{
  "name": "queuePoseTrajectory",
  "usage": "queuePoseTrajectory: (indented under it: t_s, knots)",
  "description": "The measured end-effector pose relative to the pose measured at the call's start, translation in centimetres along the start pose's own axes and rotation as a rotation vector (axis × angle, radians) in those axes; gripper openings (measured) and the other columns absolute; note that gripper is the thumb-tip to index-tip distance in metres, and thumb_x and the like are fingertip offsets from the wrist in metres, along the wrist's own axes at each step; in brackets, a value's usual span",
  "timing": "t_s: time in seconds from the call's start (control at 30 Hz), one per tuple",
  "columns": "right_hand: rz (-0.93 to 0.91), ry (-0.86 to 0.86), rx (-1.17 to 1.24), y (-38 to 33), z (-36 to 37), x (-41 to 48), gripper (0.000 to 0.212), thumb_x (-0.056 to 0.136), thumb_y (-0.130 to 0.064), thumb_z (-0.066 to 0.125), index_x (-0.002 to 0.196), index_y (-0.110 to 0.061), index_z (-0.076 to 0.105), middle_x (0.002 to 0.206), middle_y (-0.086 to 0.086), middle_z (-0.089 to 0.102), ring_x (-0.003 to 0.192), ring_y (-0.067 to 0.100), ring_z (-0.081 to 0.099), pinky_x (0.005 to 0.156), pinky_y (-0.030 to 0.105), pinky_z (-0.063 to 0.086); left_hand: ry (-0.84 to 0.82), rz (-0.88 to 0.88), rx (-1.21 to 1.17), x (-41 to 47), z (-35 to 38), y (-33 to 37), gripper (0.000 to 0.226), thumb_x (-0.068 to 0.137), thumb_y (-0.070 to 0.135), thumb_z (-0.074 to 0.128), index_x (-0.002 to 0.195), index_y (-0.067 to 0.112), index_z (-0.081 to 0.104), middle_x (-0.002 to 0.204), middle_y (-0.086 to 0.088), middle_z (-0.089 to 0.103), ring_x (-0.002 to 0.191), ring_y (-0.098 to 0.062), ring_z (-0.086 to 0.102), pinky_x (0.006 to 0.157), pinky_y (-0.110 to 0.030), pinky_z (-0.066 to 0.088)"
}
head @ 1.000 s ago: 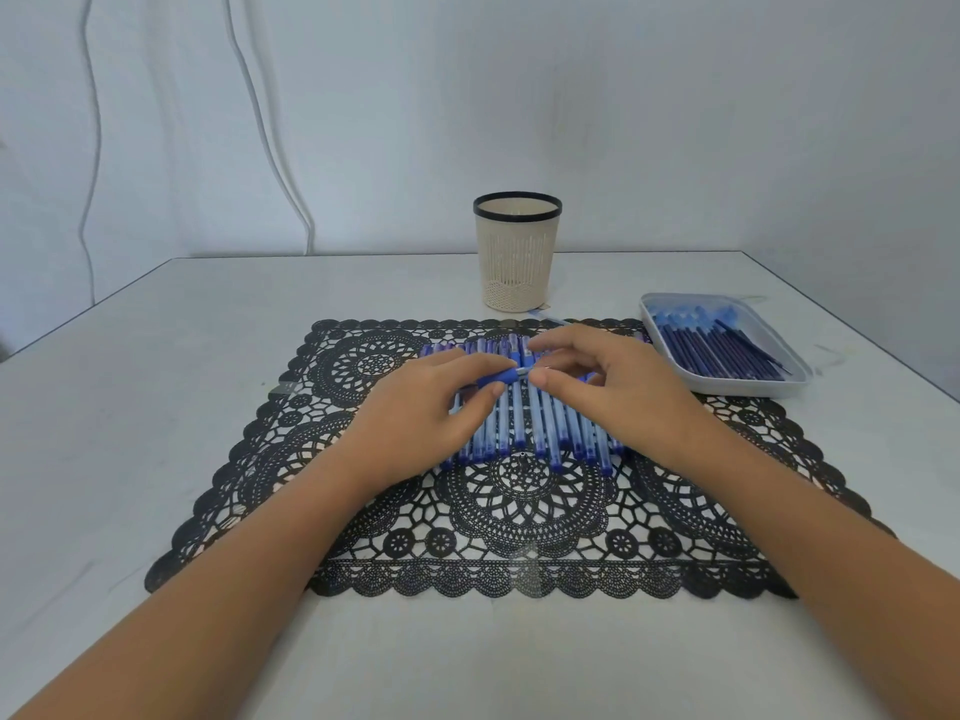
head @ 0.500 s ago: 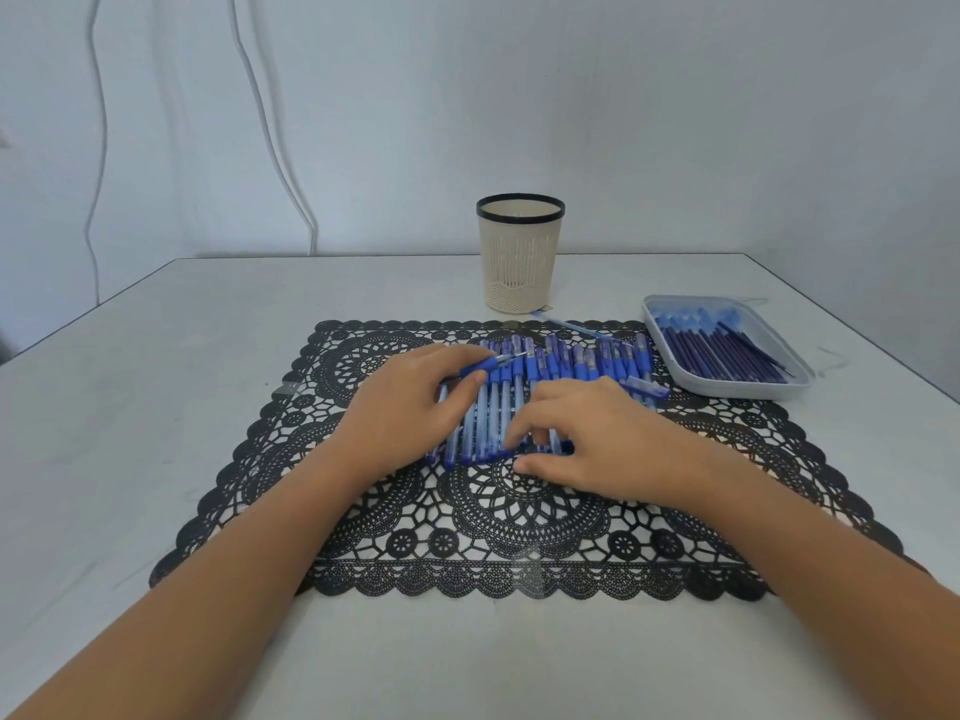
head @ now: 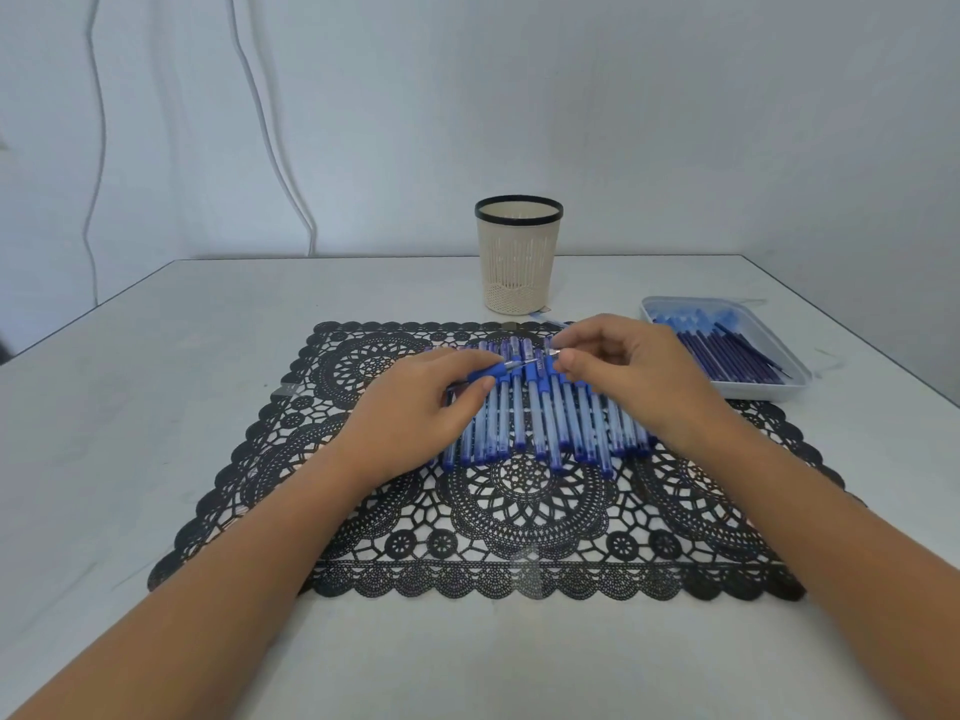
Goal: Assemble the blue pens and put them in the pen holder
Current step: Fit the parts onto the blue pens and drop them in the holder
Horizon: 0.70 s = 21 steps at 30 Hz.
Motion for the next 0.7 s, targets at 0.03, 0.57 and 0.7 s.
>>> queuePoseTrajectory:
  t_s: [0.03,0.57,0.7]
  knots:
    - [-0.005,-0.019,0.006,0.0,0.3,0.0,0.016,0.085,-0.014,0.063,0.086,-0.030,0.063,0.082,-0.004,0.068,0.075,0.003,0.063,0.072,0.012,0.049,-0.001,0.003,-0.001,0.0,0.0,0.1,0.036,0.089,0.038,0.046,0.118,0.024,0.061,0.105,0.011,0.066,0.084,0.003,0.056,0.074,-0.019,0.046]
    - [-0.012,-0.080,-0.070,0.0,2.0,-0.2,0.020,0.092,-0.025,0.053,0.075,-0.024,0.063,0.060,-0.008,0.065,0.058,-0.002,0.059,0.065,0.014,0.048,0.034,0.112,0.017,-0.3,0.0,2.2,0.038,0.090,0.042,0.040,0.115,0.023,0.062,0.088,0.012,0.064,0.073,0.004,0.053,0.065,-0.023,0.049]
    - [-0.007,-0.104,-0.172,-0.1,2.2,-0.5,0.025,0.093,-0.042,0.044,0.079,-0.027,0.059,0.071,-0.002,0.064,0.064,0.008,0.060,0.072,0.028,0.049,0.027,0.142,0.022,-0.3,0.0,2.9,0.037,0.090,0.040,0.041,0.114,0.021,0.063,0.081,0.015,0.059,0.071,0.010,0.049,0.063,-0.016,0.043]
Point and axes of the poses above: each hand's wrist, its own x-axis towards the middle knuckle, its own z-axis out of the palm, y = z × x, the point moved 10 cm from there along x, towards the middle knuckle
